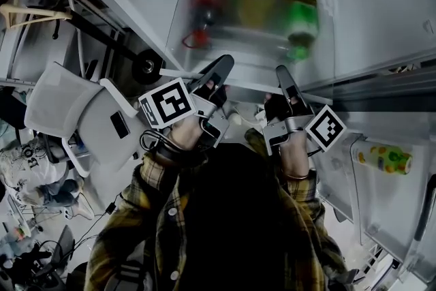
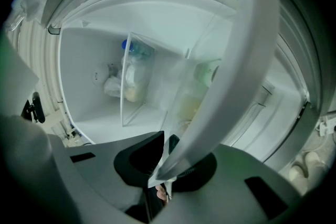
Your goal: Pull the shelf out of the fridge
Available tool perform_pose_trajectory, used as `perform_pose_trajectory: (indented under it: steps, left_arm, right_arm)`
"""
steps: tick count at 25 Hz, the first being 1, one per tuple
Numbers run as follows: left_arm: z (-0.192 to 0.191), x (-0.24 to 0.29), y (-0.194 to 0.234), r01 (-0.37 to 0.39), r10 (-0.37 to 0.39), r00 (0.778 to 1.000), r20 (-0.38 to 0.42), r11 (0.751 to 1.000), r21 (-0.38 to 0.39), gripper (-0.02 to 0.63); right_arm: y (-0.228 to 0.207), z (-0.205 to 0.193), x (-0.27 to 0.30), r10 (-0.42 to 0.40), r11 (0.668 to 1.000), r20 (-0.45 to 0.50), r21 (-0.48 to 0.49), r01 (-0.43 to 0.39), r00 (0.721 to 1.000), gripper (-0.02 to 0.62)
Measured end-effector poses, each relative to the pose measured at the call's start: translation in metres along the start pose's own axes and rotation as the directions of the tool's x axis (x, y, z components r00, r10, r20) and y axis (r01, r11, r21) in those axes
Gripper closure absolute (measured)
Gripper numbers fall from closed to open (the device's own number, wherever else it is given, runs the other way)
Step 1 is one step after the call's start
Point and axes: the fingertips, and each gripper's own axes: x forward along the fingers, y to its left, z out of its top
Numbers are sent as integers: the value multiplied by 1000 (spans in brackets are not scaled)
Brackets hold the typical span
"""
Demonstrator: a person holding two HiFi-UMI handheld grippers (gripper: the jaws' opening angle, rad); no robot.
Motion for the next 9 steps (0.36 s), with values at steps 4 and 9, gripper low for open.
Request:
perform_pose_trajectory:
  steps: [4,9]
  left_arm:
    - [0,-1,0,2,-2,1000,-13,1000,-5,554]
    - [-1,-1,-1,8,-8,1000,-20,1000,-6,554]
  right_arm:
    - [0,0,0,-2,1000,-2,0,2,1000,546]
    - [1,0,-2,-8,1000,1,-8,8,1000,546]
